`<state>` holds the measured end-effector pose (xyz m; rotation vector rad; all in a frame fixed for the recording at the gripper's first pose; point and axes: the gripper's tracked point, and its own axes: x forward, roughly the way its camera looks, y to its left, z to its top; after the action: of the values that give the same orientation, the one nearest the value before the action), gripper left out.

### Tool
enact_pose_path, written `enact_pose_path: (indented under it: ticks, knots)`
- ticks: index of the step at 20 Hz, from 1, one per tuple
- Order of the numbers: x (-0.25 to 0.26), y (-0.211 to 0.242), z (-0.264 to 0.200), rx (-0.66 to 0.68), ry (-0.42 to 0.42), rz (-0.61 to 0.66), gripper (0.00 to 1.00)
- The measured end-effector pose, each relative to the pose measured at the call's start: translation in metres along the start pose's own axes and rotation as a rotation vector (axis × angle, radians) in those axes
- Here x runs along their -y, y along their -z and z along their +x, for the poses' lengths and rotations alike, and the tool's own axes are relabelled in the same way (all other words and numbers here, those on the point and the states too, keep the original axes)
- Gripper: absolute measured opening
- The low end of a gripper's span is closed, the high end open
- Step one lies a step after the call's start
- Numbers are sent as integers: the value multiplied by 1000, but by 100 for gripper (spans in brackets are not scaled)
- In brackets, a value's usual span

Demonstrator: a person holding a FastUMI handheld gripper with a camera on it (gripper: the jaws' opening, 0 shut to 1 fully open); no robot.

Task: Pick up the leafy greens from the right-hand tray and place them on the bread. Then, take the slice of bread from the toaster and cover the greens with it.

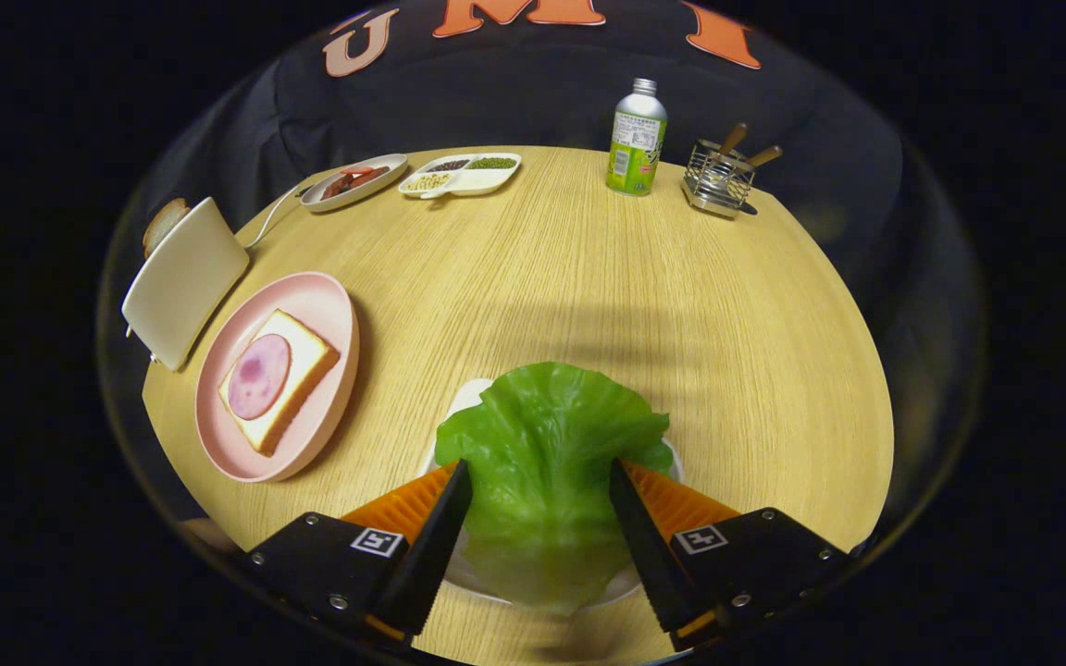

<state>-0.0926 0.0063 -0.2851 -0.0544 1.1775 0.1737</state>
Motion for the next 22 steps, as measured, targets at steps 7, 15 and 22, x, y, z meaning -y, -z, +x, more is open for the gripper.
enact_pose_path:
  ticks: [7,15,22]
  knots:
    - [14,0,-3,-3,34,77,29]
    - [0,-21,-20,64,-35,135,4]
    - [-16,-59,-48,171,-88,153,4]
